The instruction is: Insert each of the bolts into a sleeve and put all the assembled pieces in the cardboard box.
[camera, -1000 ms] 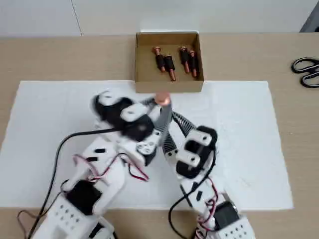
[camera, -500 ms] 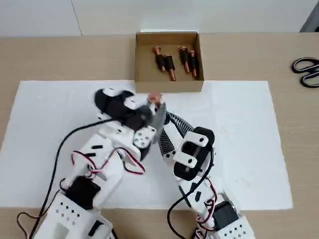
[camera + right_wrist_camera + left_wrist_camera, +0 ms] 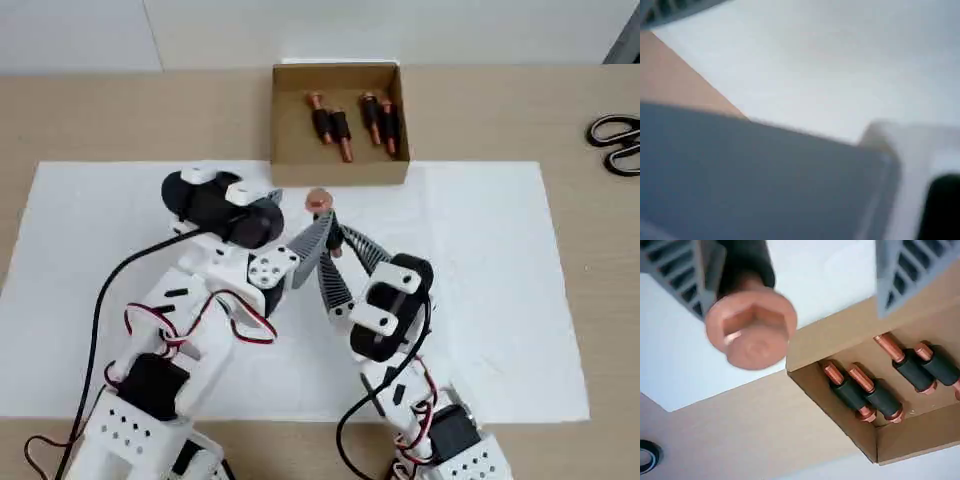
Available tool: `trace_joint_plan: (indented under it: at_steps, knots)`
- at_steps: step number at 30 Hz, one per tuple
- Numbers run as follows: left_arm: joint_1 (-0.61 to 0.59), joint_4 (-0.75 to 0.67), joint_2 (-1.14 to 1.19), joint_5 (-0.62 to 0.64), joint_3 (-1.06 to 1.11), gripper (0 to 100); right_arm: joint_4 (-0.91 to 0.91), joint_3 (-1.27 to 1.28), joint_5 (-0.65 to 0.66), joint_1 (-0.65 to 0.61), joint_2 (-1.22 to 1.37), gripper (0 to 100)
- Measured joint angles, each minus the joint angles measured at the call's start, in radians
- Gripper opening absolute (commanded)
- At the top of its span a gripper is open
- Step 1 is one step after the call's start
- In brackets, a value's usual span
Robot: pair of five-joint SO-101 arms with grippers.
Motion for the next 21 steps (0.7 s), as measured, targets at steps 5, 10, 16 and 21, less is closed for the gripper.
trace_joint_plan:
  at_steps: [5, 10, 16, 21]
  knots:
    - [0.005, 0.003, 0.005, -0.006, -0.040, 21, -0.002, 0.000, 0.000, 0.000, -0.002, 0.5]
    - [0.009, 0.005, 0.005, -0.006, -0.098, 21, -0.002, 0.000, 0.000, 0.002, -0.002, 0.5]
    - [0.069, 0.055, 0.005, -0.008, -0.143, 21, -0.002, 0.000, 0.000, 0.018, -0.002, 0.5]
    - [-0.069, 0.029, 0.003, -0.008, -0.193, 21, -0.002, 0.000, 0.000, 0.071, -0.002, 0.5]
